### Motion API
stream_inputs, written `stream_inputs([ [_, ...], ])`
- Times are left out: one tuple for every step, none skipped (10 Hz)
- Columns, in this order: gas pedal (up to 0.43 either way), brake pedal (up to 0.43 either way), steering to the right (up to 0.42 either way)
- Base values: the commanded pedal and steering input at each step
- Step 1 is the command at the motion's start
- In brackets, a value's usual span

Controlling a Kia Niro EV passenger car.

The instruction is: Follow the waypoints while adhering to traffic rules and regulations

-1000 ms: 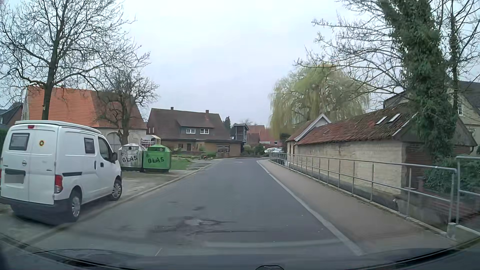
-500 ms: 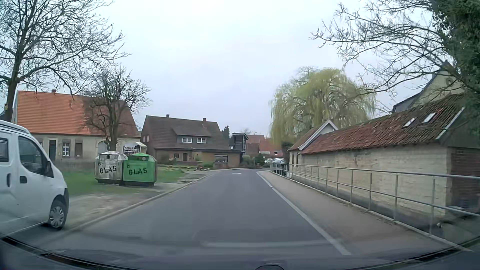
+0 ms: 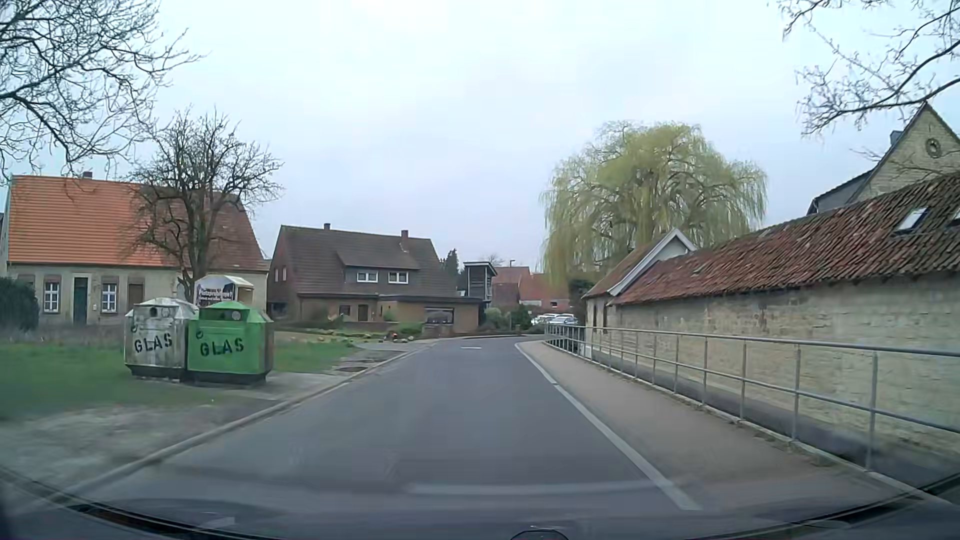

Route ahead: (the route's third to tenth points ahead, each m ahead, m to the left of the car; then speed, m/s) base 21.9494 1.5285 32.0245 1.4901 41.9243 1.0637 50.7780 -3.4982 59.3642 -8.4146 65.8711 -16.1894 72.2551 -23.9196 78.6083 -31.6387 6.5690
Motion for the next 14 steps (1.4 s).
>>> stream_inputs([
  [0.22,0.0,0.0],
  [0.22,0.0,0.0],
  [0.22,0.0,0.0],
  [0.22,0.0,-0.003],
  [0.22,0.0,-0.005],
  [0.22,0.0,-0.007],
  [0.22,0.0,-0.009],
  [0.22,0.0,-0.011],
  [0.22,0.0,-0.011],
  [0.22,0.0,-0.01],
  [0.22,0.0,-0.008],
  [0.22,0.0,-0.008],
  [0.22,0.0,-0.008],
  [0.22,0.0,-0.008],
])
